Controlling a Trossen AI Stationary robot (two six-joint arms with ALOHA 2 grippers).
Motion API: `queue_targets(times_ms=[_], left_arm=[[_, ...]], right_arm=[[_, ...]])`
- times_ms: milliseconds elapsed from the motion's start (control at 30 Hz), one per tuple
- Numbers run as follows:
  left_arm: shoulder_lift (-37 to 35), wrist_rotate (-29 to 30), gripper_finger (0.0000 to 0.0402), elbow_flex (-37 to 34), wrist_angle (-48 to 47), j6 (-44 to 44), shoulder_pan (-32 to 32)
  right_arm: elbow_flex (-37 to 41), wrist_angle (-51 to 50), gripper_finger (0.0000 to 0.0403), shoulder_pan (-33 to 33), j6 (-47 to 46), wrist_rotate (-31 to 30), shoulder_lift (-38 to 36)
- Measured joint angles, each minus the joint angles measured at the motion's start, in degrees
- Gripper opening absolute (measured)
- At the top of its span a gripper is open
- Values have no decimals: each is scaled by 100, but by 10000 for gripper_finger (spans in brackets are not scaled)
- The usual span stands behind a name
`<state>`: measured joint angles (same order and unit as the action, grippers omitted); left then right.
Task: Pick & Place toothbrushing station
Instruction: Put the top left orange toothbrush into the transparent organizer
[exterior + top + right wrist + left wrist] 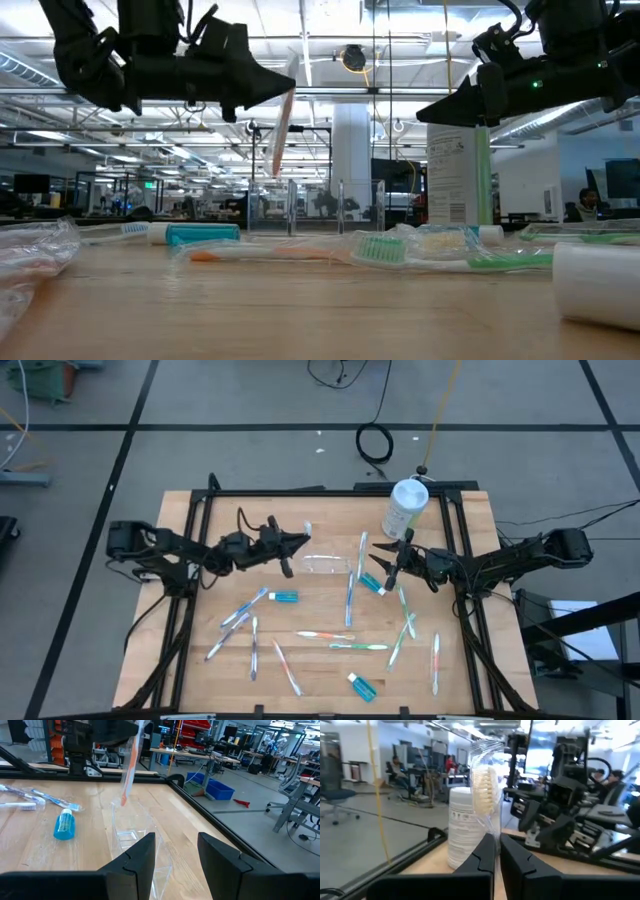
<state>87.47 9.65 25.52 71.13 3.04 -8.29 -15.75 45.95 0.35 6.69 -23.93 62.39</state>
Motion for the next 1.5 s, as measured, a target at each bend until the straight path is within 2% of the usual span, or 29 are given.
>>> queue_targets(times_ms=[167, 367, 500, 867, 1067, 1500], left_arm=[[399, 445, 13, 0, 151, 29, 81], [842, 1262, 5, 4, 144, 254, 209], [1024, 1638, 17, 4, 144, 376, 275], [1083, 1635, 19, 9, -92, 401, 270], [1083, 1609, 58, 29, -299, 421, 270], [1083, 1781, 131, 790, -2189, 386, 318]], right_arm=[[0, 0, 139, 1, -1, 1, 0], [0, 0, 139, 1, -1, 0, 0], [0, 0, 139, 1, -1, -1, 0], [0, 0, 139, -1, -1, 0, 0], [0, 0, 139, 0, 1, -1, 0], [0, 0, 139, 1, -1, -1, 0]])
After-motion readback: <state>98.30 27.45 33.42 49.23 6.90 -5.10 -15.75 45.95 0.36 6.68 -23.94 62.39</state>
